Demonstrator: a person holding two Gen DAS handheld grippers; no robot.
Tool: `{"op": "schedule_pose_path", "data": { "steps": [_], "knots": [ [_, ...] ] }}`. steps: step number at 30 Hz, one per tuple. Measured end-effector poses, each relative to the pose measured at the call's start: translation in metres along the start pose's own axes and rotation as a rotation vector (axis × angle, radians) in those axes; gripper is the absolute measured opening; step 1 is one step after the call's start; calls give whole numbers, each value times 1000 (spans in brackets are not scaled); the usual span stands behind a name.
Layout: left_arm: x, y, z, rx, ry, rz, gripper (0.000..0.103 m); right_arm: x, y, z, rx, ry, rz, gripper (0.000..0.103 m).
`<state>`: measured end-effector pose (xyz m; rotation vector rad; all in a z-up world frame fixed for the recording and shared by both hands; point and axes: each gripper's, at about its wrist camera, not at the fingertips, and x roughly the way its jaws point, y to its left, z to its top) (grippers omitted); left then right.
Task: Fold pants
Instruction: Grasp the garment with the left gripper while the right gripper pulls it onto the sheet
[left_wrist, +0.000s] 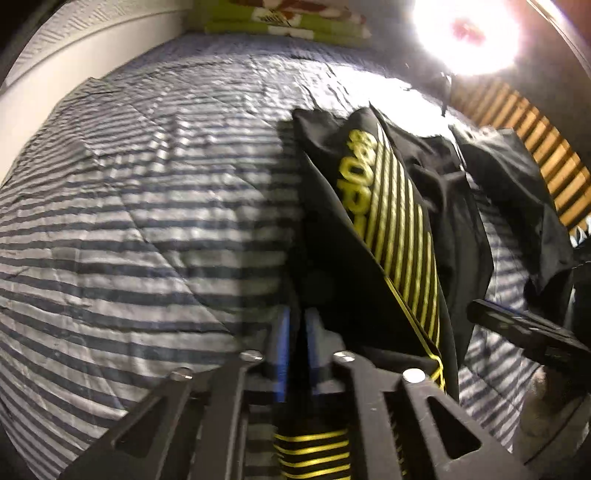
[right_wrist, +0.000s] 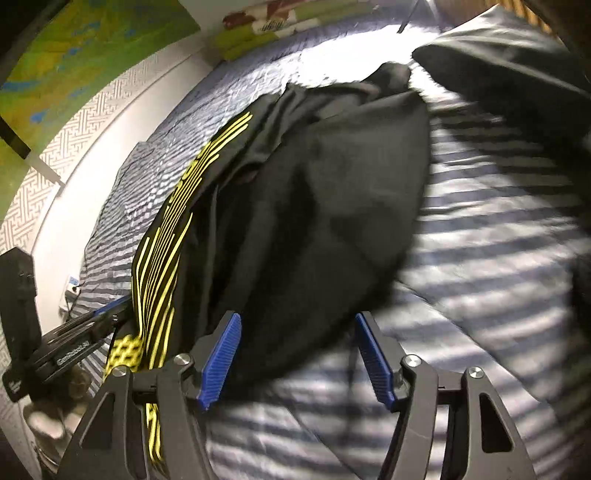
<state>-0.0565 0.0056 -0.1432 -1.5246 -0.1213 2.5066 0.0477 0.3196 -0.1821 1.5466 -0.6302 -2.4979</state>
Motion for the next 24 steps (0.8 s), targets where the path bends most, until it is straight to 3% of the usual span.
{"op": "schedule_pose_path", "data": {
  "steps": [1,2,6,8,9,10,12,13,14,16,17,18,19,20,24],
  "knots": [
    [-5,4,2,-12,-14,-4,2,5,2,3,-3,11,-4,18],
    [-12,9,5,-22,-30,-7,2,8,6,4,-17,23,-3,3],
    [-36,24,11,-52,-83,-15,1,-19,21,7,-94,-58,-28,3],
    [-42,25,12,-50,-75,-47,1,-37,23,6,-100,-91,-34,3],
    [-42,22,12,-46,-60,-74,6,-50,24,5,-105,-116,-40,3],
    [-41,17,11,-38,-26,-119,14,-61,25,4,-112,-139,-50,3],
    [-38,5,8,-21,8,-170,83,-90,29,1,-131,-198,-93,3],
    [-38,-2,6,-9,11,-195,94,-99,32,-1,-138,-216,-101,3],
    [-38,-12,1,12,-1,-210,97,-112,32,-2,-146,-240,-108,2],
    [-33,-31,-4,84,6,-202,96,-137,34,-5,-160,-282,-123,2],
    [-28,-38,-6,122,6,-176,78,-148,35,-6,-165,-304,-140,1],
    [-23,-45,-8,146,9,-134,36,-161,35,-7,-164,-330,-160,1],
    [-17,-47,-7,154,33,-80,17,-170,33,-7,-156,-348,-168,1],
    [-13,-44,-5,129,50,-59,8,-179,31,-5,-141,-366,-171,1],
    [-29,-23,11,51,-41,-42,8,-207,19,7,-128,-439,-222,1]
  ]
}}
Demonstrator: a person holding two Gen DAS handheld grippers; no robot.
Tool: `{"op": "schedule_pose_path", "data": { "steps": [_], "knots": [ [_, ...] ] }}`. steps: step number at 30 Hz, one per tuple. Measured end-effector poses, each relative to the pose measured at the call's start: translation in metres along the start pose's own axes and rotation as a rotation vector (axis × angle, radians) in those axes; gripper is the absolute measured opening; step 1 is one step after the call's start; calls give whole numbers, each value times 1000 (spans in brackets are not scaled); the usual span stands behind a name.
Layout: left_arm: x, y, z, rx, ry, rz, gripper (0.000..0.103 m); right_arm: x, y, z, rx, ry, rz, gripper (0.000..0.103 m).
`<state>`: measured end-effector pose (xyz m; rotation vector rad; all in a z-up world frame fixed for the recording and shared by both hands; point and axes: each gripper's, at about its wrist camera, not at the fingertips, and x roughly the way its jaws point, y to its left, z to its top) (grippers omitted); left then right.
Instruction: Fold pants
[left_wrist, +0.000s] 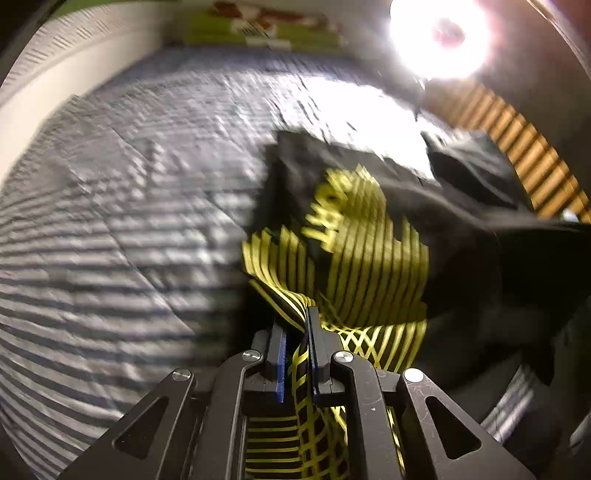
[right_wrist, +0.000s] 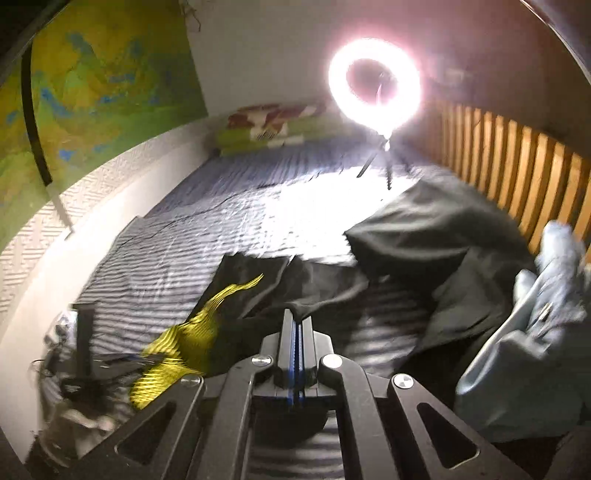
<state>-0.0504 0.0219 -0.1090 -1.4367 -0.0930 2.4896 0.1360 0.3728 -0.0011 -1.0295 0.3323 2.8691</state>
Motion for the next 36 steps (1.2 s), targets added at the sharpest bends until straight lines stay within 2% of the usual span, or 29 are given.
{"op": "schedule_pose_path", "data": {
  "steps": [4,5,8,10,11,12,13,14,15,16,17,18,19,20,24,27,29,31,33,36],
  "knots": [
    [-14,9,35,-32,-58,9,7,29,-16,22,8,5,-55,1],
    [-14,10,48,-39,-73,24,7,47,-17,30,-10,11,-88,1],
    [4,12,101,0,-91,139,8,93,-28,46,-23,11,-166,1],
    [32,20,134,-16,-67,189,12,136,-41,56,0,51,-209,1],
    [49,25,149,-26,-25,196,25,159,-47,59,4,90,-226,1],
    [64,31,160,-37,19,211,43,186,-55,60,11,150,-253,1],
    [73,39,168,-57,48,233,47,197,-60,59,32,177,-258,3],
    [73,44,173,-63,41,225,47,206,-67,57,60,206,-236,5],
    [69,48,173,-57,25,214,54,210,-73,54,93,230,-188,5],
    [62,53,172,-43,4,210,61,208,-76,49,106,236,-146,10],
    [54,58,168,-29,-20,206,74,204,-76,44,94,238,-131,23],
    [48,62,162,-19,-34,193,78,197,-75,39,74,232,-124,31],
    [42,66,153,-6,-35,164,78,188,-74,33,58,219,-116,44],
    [39,70,141,11,-24,133,78,179,-73,28,50,209,-105,48],
    [44,68,87,102,38,106,78,149,-61,-11,14,251,29,55],
    [54,59,48,180,73,109,78,145,-45,-43,-44,298,72,57],
    [57,52,32,232,69,119,78,147,-35,-55,-104,321,68,57],
    [55,43,18,287,55,133,78,150,-23,-60,-194,313,21,57],
    [53,38,6,329,38,143,84,151,-16,-66,-269,286,-35,58],
    [59,30,0,398,10,253,87,163,-17,-73,-286,333,-41,58]
  ]
}}
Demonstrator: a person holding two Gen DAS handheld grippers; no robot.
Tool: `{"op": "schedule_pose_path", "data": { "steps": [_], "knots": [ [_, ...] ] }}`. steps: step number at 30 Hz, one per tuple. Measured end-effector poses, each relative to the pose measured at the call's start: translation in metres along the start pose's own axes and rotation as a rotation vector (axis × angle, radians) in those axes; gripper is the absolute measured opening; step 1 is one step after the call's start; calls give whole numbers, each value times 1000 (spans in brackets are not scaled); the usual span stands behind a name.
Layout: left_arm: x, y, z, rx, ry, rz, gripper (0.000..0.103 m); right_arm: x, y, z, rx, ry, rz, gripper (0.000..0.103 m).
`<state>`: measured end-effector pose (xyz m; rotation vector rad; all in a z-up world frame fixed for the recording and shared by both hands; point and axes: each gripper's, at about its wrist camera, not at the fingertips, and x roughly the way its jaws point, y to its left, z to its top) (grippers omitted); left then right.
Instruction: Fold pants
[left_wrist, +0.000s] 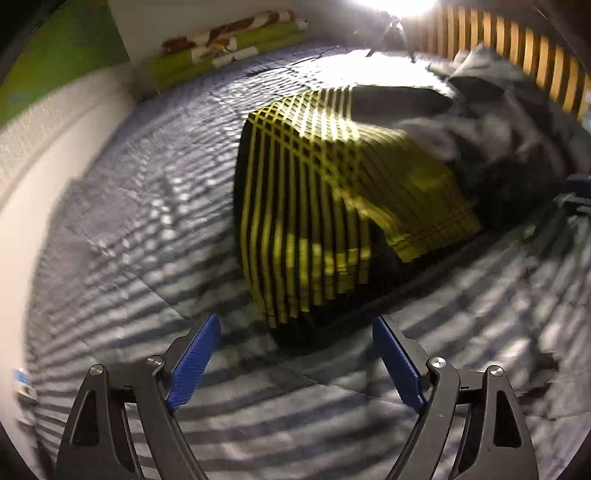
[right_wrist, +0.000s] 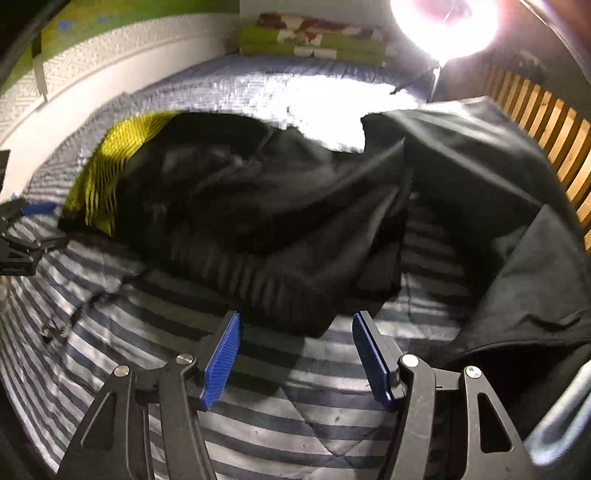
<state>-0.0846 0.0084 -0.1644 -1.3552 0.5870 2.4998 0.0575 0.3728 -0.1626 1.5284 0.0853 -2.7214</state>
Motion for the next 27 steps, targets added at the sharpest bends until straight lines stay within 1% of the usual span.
{"op": "schedule_pose_path", "data": {
  "steps": [1,2,4,5,6,7,8,9,10,12,15,16,17,18,19,20,21,23,25,27],
  "knots": [
    [5,0,1,-1,2,26,87,4,0,2,-8,9,-16,58],
    [9,3,2,-25,-1,32,87,7,2,4,-20,10,-40,58],
    [11,11,3,-79,-8,3,83,5,-2,5,-6,-8,-39,58],
    [11,14,6,-92,-10,-1,71,3,-5,6,13,-21,-27,58],
    [9,18,10,-104,-18,4,56,-1,-9,9,43,-39,-12,58],
    [8,20,12,-115,-26,6,50,-5,-14,12,78,-59,-5,58],
    [6,24,17,-142,-40,3,39,-8,-19,15,109,-82,-4,57],
    [2,31,23,-183,-57,-15,34,-12,-22,17,132,-102,-5,56],
    [0,33,26,-206,-65,-29,34,-14,-24,19,143,-113,-8,54],
    [3,39,38,-242,-83,-53,34,-14,-26,23,155,-122,-13,54],
    [1,38,48,-244,-96,-51,33,-12,-21,27,155,-128,-13,52],
    [3,38,51,-247,-95,-58,30,-12,-19,28,154,-124,-5,41],
    [5,38,53,-249,-90,-60,17,-11,-16,30,153,-116,4,29],
    [6,36,55,-247,-87,-63,9,-7,-15,30,153,-99,16,24],
    [9,37,55,-253,-80,-63,7,-5,-14,30,152,-85,17,20],
    [11,38,55,-263,-81,-62,5,-3,-13,30,148,-75,1,17],
    [12,41,55,-274,-82,-66,5,-2,-14,30,146,-71,-6,15],
    [8,50,54,-309,-97,-90,5,-6,-19,30,161,-77,6,11],
    [-6,56,54,-336,-123,-110,5,-14,-26,29,191,-101,13,9],
    [-29,58,53,-355,-159,-130,4,-28,-30,31,227,-128,30,8]
  ]
}}
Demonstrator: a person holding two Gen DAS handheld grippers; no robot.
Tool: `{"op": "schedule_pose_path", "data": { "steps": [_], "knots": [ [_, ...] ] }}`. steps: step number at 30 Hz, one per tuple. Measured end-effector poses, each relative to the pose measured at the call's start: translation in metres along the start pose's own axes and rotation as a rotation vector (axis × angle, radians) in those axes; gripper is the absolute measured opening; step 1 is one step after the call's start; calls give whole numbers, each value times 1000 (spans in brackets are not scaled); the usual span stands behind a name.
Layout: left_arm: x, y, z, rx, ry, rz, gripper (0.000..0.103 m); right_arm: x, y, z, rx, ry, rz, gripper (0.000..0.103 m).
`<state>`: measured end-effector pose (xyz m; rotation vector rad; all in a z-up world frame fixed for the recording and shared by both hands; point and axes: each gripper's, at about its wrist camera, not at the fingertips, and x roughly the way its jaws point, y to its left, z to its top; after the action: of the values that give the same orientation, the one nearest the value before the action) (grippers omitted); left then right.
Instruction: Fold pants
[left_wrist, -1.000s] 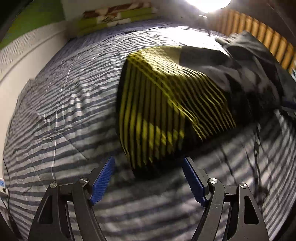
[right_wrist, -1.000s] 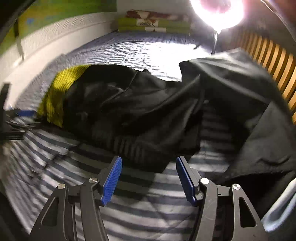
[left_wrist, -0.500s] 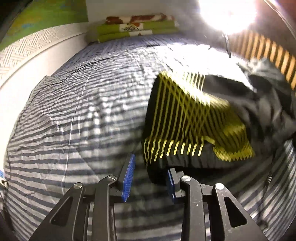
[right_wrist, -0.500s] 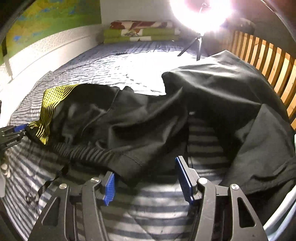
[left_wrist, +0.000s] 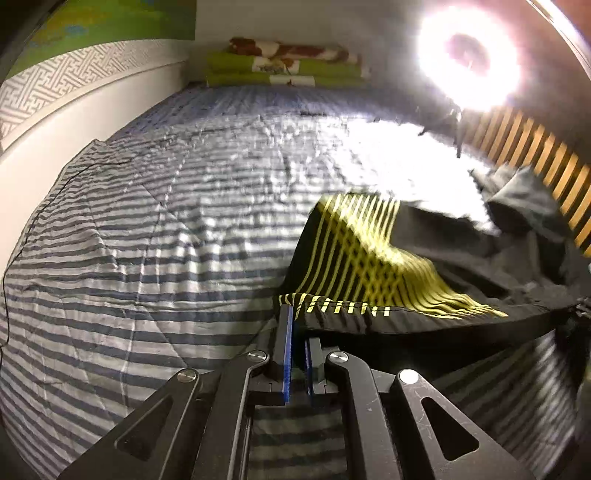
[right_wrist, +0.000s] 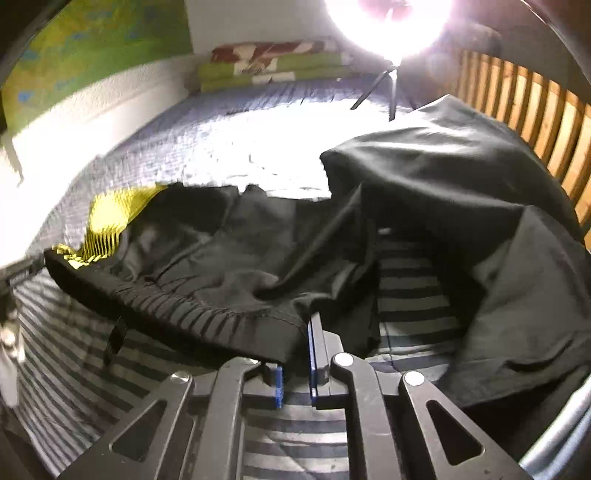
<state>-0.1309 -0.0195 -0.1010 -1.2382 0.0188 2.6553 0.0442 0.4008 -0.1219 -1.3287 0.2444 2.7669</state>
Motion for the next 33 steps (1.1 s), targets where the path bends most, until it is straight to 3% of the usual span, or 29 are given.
{"op": "schedule_pose_path", "data": {
  "steps": [7,13,21,25,29,33],
  "knots": [
    [-106,11,22,-64,-141,-47,4,-74,32,16,-83,-98,19,4],
    [-233,21,37,-98,-270,-57,4,-183,55,44,-159,-239,51,4],
    [-399,10,33,-42,-459,-22,4,-317,77,56,-224,-370,123,4],
    [-464,11,25,-16,-523,-3,4,-359,84,55,-266,-405,159,4],
    [-463,16,18,-3,-451,21,4,-350,97,64,-310,-347,165,4],
    [-375,35,-4,-41,-259,30,4,-260,97,73,-257,-141,221,4]
  ]
}}
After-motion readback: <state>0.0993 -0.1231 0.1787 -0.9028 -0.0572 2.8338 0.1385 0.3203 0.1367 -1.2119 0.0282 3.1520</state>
